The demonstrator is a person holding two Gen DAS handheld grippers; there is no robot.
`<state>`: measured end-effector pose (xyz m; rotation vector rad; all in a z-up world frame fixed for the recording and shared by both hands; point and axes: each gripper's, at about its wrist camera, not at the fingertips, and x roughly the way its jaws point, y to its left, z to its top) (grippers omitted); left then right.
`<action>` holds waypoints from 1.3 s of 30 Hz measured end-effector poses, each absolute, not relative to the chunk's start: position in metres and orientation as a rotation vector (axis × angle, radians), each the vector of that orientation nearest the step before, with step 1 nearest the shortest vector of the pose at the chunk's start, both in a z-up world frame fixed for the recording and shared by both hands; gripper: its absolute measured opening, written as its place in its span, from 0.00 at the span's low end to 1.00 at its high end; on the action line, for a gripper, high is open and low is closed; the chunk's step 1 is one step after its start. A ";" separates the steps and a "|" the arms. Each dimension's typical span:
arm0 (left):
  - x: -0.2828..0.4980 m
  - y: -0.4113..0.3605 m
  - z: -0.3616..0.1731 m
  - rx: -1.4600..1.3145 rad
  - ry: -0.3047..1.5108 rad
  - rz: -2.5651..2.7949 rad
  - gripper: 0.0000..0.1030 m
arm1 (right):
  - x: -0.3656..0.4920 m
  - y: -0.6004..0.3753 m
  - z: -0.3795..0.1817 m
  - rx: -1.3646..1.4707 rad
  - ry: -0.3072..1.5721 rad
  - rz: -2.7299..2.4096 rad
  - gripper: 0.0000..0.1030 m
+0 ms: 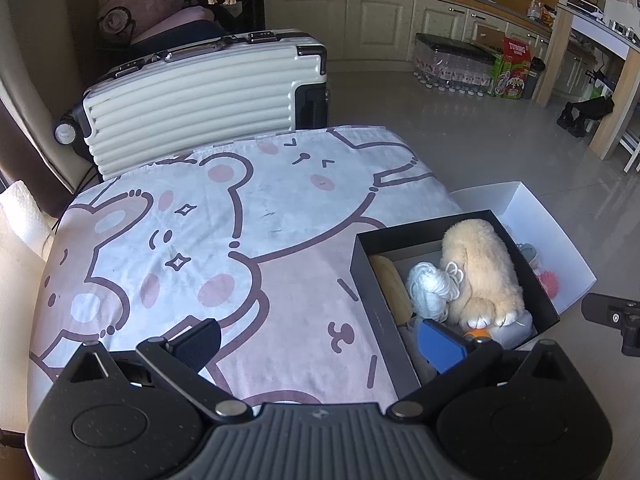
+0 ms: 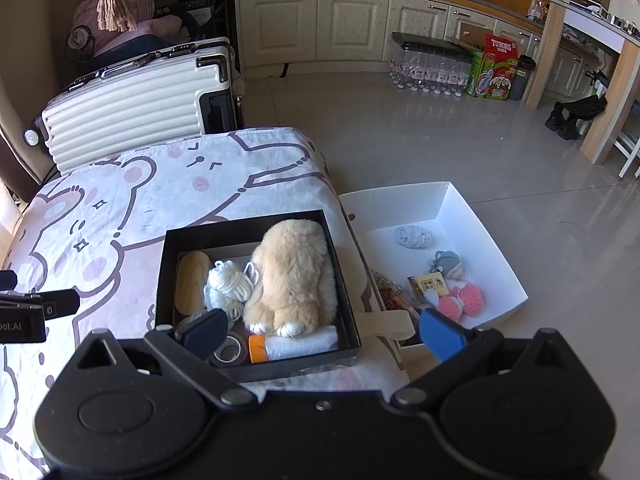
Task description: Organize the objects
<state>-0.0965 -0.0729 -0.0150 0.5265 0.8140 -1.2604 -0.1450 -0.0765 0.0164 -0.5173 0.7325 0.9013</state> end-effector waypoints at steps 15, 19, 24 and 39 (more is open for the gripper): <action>-0.096 -0.073 -0.015 0.528 0.814 -1.261 1.00 | -0.145 -0.076 0.017 -0.519 0.732 0.902 1.00; -0.097 -0.073 -0.015 0.529 0.815 -1.260 1.00 | -0.145 -0.076 0.016 -0.521 0.732 0.903 1.00; -0.095 -0.072 -0.017 0.533 0.817 -1.260 1.00 | -0.146 -0.076 0.015 -0.521 0.732 0.903 1.00; -0.096 -0.073 -0.018 0.536 0.815 -1.267 1.00 | -0.146 -0.077 0.014 -0.523 0.732 0.902 1.00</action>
